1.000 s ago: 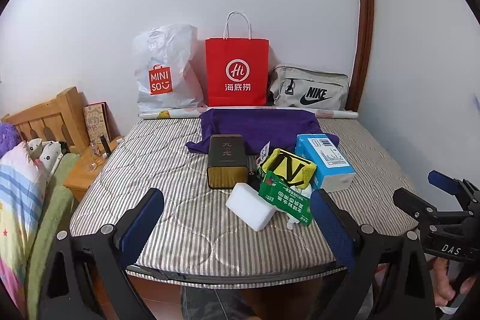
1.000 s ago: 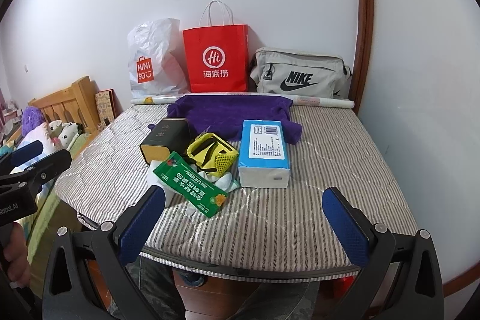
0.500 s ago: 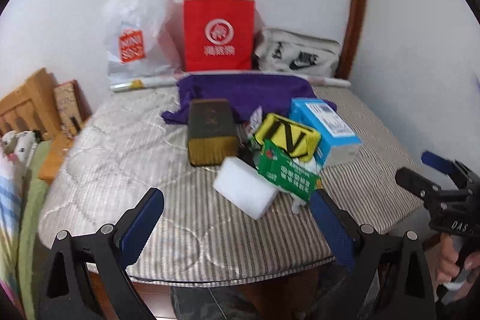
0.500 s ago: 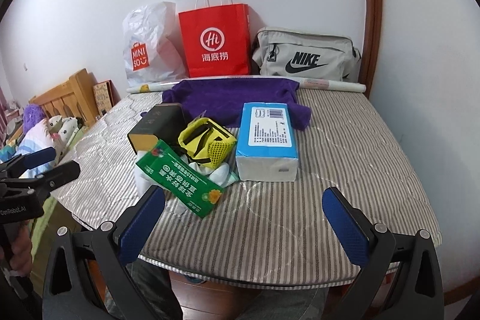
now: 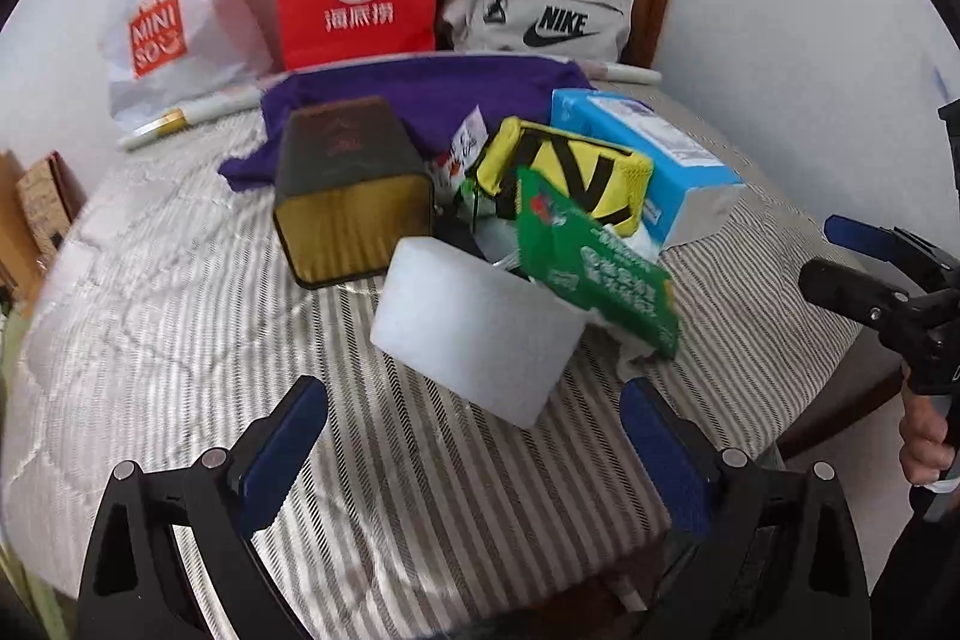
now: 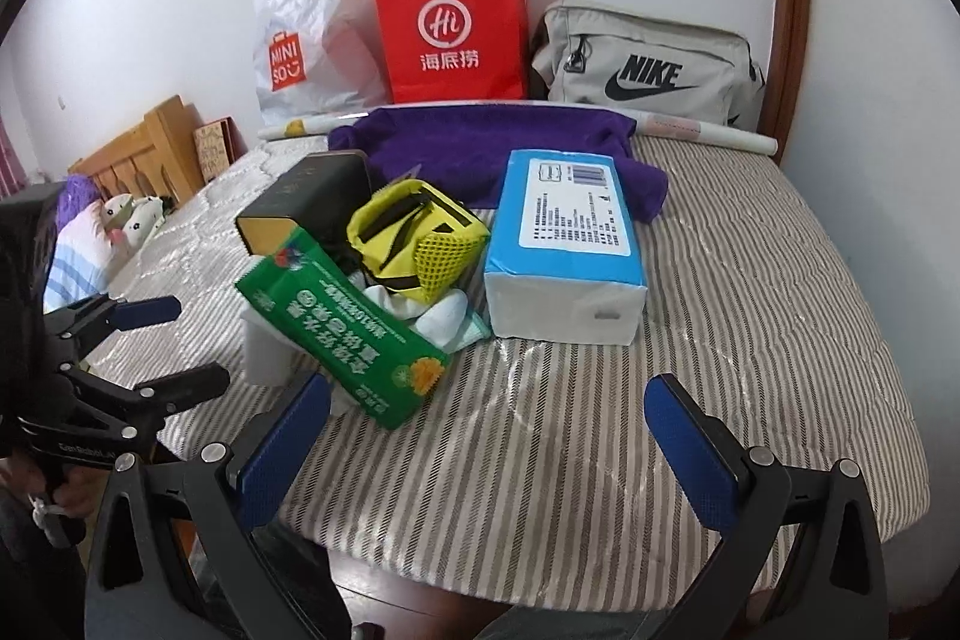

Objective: Organize soft objects
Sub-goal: 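Grasp the white sponge block with the left tool while the right tool grasps the green snack packet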

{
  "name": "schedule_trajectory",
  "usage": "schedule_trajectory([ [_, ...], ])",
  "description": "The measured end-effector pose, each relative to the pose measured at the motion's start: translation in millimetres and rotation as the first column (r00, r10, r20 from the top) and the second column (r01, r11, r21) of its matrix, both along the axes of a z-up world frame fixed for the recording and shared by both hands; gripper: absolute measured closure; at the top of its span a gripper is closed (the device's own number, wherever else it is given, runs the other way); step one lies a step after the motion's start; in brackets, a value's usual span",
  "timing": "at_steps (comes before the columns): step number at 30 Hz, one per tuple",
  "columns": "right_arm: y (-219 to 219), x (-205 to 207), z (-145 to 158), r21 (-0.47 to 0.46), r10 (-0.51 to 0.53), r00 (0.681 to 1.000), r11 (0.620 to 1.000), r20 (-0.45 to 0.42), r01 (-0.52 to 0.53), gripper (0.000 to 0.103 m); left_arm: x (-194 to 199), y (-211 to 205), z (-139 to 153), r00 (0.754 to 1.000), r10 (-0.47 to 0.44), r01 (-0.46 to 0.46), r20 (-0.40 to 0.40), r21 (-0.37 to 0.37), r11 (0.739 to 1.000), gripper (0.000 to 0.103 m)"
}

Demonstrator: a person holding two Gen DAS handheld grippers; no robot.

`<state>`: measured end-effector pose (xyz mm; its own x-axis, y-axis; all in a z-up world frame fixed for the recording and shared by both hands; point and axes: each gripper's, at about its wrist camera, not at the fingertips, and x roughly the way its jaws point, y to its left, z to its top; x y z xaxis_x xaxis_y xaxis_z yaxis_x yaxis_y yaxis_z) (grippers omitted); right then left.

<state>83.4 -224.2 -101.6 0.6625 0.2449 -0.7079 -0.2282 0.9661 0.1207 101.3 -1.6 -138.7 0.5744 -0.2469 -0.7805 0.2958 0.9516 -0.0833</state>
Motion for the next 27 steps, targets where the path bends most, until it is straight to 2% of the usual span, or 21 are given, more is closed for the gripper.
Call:
schedule_trajectory([
  [4, 0, 10, -7, 0.009, 0.004, 1.000, 1.000, -0.018, -0.004, 0.000, 12, 3, -8, 1.000, -0.023, 0.023, 0.001, -0.033, 0.999, 0.005],
  [7, 1, 17, -11, 0.033, 0.014, 0.999, 0.999, -0.036, -0.013, 0.000, 22, 1, -14, 0.998, -0.059, 0.060, 0.014, -0.021, 0.998, 0.005],
  [14, 21, 21, -18, 0.029, 0.132, 0.991, 0.991, -0.036, -0.131, 0.000, 36, -6, -21, 0.985, -0.165, 0.168, 0.045, -0.052, 0.985, 0.006],
  [15, 23, 21, -19, 0.027, 0.142, 0.989, 0.990, -0.038, -0.141, 0.000, 37, -6, -21, 0.984, -0.170, 0.172, 0.050, -0.055, 0.983, 0.009],
  [16, 25, 22, -20, 0.030, 0.153, 0.987, 0.988, -0.041, -0.152, 0.000, 39, -6, -22, 0.984, -0.170, 0.173, 0.051, -0.058, 0.983, 0.017],
  [20, 34, 27, -25, 0.046, 0.178, 0.982, 0.983, -0.060, -0.175, 0.000, 38, 1, -18, 0.984, -0.163, 0.168, 0.069, -0.068, 0.983, 0.019],
  [23, 41, 33, -29, 0.047, 0.192, 0.979, 0.981, -0.071, -0.189, 0.000, 36, 15, -12, 0.991, -0.110, 0.113, 0.070, -0.039, 0.993, 0.019],
  [27, 52, 41, -34, 0.046, 0.218, 0.972, 0.976, -0.083, -0.215, 0.000, 39, 41, -10, 0.999, -0.015, 0.017, 0.039, -0.049, 0.999, 0.019],
])
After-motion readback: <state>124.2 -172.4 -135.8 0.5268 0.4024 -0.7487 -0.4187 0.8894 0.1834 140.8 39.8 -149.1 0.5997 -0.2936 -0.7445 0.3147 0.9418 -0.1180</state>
